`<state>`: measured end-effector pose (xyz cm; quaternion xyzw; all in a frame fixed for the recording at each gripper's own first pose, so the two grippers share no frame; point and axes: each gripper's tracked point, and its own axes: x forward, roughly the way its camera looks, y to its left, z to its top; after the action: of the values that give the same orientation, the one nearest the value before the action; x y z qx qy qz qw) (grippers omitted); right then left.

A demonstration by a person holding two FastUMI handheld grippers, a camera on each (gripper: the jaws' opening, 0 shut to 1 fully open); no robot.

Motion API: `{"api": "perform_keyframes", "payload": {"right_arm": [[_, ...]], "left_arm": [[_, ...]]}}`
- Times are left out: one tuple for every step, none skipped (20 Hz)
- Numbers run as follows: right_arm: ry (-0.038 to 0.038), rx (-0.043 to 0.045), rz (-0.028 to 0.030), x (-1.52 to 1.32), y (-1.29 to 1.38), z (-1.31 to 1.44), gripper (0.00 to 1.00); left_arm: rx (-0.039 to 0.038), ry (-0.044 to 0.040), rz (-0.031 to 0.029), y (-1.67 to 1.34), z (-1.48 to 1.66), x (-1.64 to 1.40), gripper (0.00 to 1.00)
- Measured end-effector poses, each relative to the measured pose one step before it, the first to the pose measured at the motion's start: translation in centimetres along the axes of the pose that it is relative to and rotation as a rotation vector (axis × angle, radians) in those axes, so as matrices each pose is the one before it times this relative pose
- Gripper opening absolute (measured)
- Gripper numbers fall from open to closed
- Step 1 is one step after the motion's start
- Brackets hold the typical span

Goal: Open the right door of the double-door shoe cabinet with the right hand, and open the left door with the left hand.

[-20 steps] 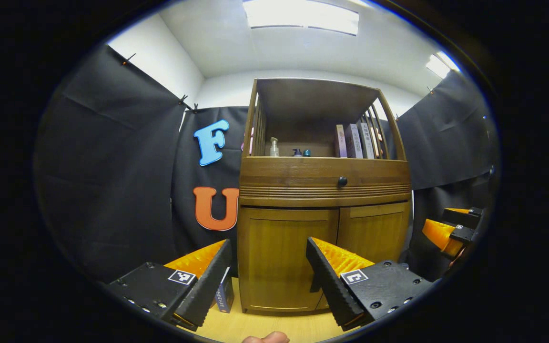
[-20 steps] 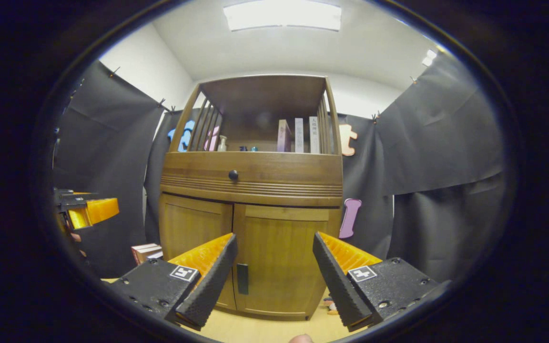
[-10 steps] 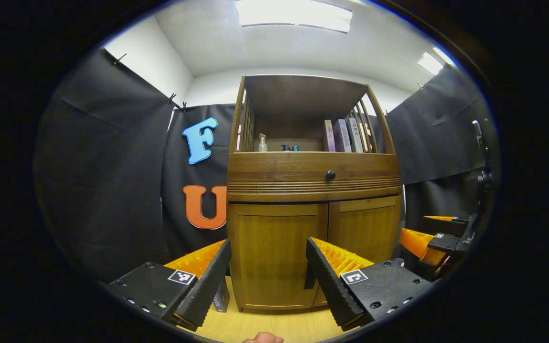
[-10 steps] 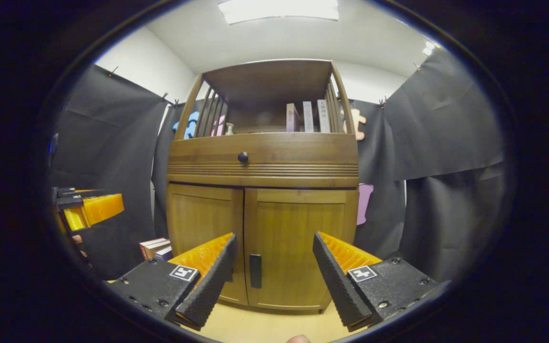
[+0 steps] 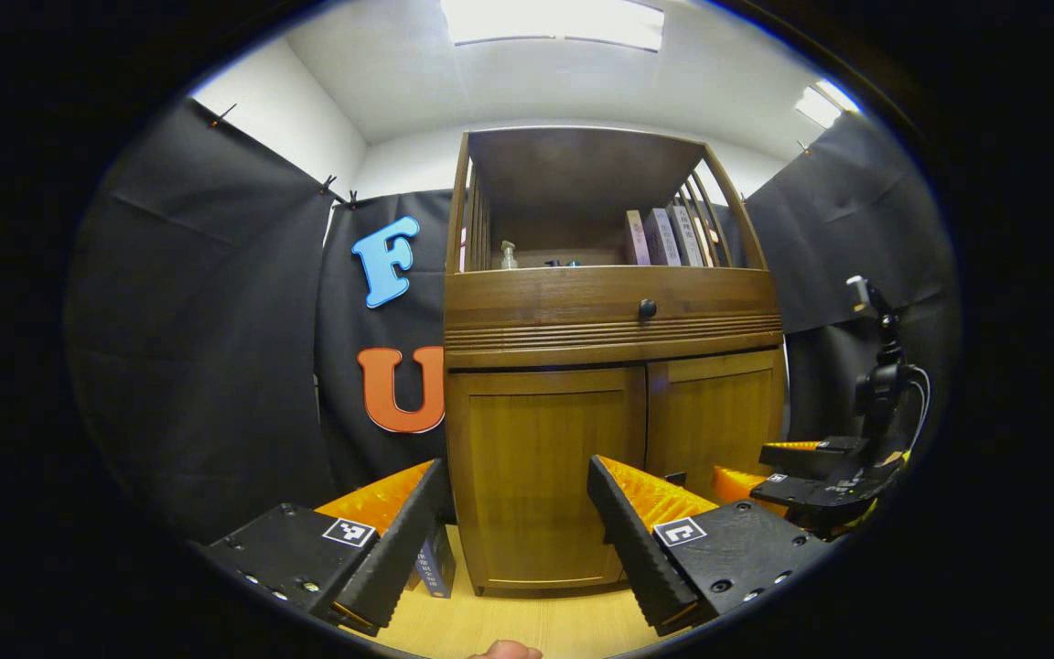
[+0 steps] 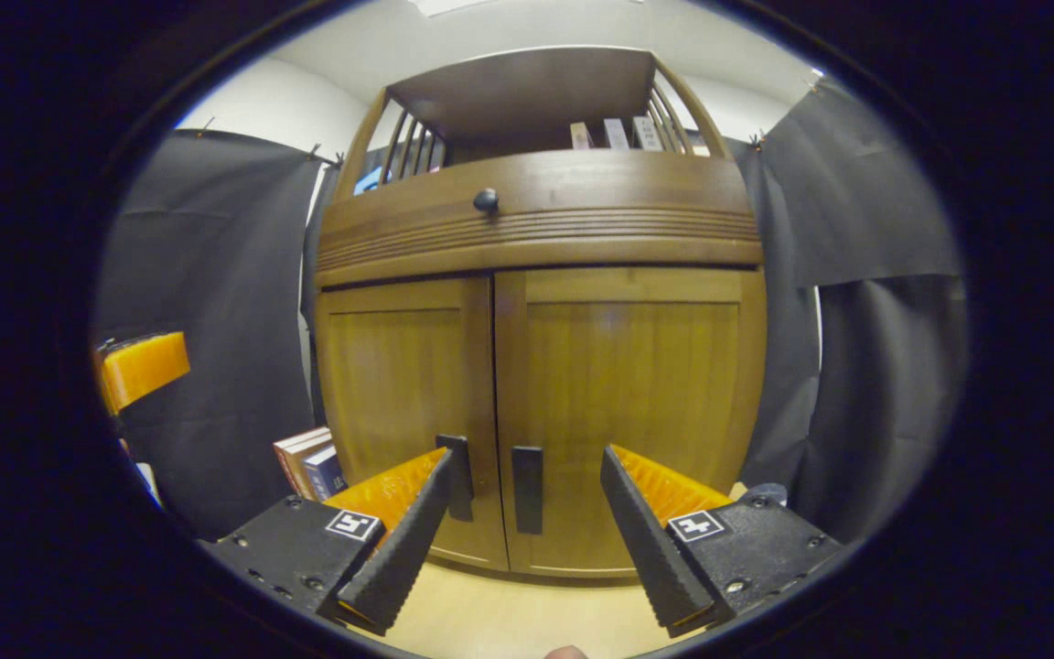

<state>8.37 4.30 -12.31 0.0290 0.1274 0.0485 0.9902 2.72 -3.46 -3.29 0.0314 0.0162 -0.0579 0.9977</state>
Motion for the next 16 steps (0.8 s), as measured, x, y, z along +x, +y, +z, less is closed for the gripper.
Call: {"api": "perform_keyframes", "payload": {"right_arm": [[0.01375,0.00466,-0.00344,1.150,0.204,-0.640,0.99],[0.01083,0.00181,0.00189,0.966,0.043,-0.816,0.98],[0.01385,0.00024,-0.00779,1.165,-0.136,-0.752,0.98],[0.01662,-0.00083,-0.00142,1.083,-0.084,-0.693,0.97],[0.00737,0.00156,-0.00616,0.968,-0.095,-0.383,0.95],[0.00497,-0.00092,-0.00378,0.709,0.285,-0.383,0.94],[-0.00424,-0.00144,-0.01008,0.771,-0.121,0.018,0.90],[0.00520,-0.00439,-0.01337,0.417,-0.233,-0.242,0.87],[0.00820,0.00085,-0.00841,0.968,-0.114,-0.427,0.83],[0.01616,0.00235,0.00342,0.735,0.068,-0.810,0.81],[0.01492,0.00185,-0.00191,0.769,0.039,-0.397,0.79],[0.00652,-0.00292,-0.00781,0.964,-0.032,-0.203,0.76],[0.00812,-0.00313,-0.01331,0.646,-0.134,-0.253,0.72],[0.00379,-0.00069,-0.00783,0.407,-0.085,-0.278,0.71],[0.00353,0.00312,-0.01553,0.401,-0.143,-0.214,0.67],[0.00198,0.00041,-0.00997,0.301,-0.121,-0.168,0.66]], "left_arm": [[0.00197,0.00202,0.00926,0.455,-0.282,0.116,0.95],[0.00081,0.00080,0.01028,0.443,-0.175,0.050,0.94],[0.00050,0.00262,0.01098,0.452,-0.237,0.075,0.94],[-0.00058,0.00390,0.00982,0.465,-0.278,0.001,0.94],[-0.00097,0.00564,0.00943,0.436,-0.266,0.001,0.94],[-0.00061,0.00570,0.00993,0.489,-0.284,0.008,0.94],[0.00023,0.00425,0.01031,0.432,-0.220,-0.009,0.94],[0.00029,0.00483,0.00874,0.445,-0.250,-0.003,0.95],[-0.00028,0.00396,0.00721,0.312,-0.241,0.002,0.94],[-0.00085,0.00493,0.00514,0.304,-0.200,-0.070,0.94],[-0.00113,0.00438,0.00353,0.183,-0.214,0.173,0.94],[-0.00024,0.00501,0.00109,0.163,-0.165,0.016,0.94],[0.00136,0.00676,0.00320,0.243,-0.282,0.063,0.95],[0.00214,0.00553,0.00051,0.079,-0.279,-0.054,0.95],[0.00264,0.00353,0.00161,0.056,-0.241,-0.029,0.94],[0.00140,0.00220,-0.00079,0.068,-0.137,-0.074,0.94]]}}
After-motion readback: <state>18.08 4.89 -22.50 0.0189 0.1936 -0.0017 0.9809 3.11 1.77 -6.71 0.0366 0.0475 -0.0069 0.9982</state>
